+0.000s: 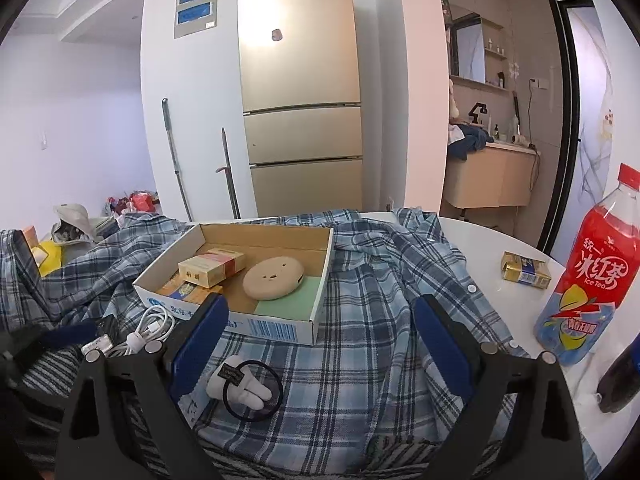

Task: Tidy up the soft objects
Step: 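Move the left tool toward the blue plastic bag beside the box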

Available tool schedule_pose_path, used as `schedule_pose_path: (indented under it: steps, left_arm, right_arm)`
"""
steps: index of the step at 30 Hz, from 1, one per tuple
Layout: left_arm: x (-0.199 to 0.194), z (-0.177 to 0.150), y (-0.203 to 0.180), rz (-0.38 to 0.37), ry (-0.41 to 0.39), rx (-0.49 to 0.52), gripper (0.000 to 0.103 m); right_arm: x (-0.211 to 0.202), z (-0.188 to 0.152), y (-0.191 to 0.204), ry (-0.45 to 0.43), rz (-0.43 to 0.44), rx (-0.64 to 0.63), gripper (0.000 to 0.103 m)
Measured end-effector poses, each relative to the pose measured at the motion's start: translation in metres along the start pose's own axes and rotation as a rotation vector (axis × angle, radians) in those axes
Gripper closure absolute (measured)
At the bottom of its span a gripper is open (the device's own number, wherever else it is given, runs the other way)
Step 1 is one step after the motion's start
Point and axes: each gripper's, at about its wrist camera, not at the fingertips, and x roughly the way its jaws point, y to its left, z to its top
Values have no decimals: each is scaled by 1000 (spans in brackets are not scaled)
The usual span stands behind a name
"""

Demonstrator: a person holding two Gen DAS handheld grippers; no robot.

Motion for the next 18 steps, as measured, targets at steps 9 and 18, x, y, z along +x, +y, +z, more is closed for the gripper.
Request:
schedule_pose_path:
  steps: [9, 18]
  left_arm:
    - [24, -8, -4, -73, 98, 30, 42]
    - [42, -12, -6, -72, 191, 28, 58]
  right_arm:
    - [4, -3, -1, 20, -4, 4, 9]
    - [8, -4, -7, 39, -1, 42, 9]
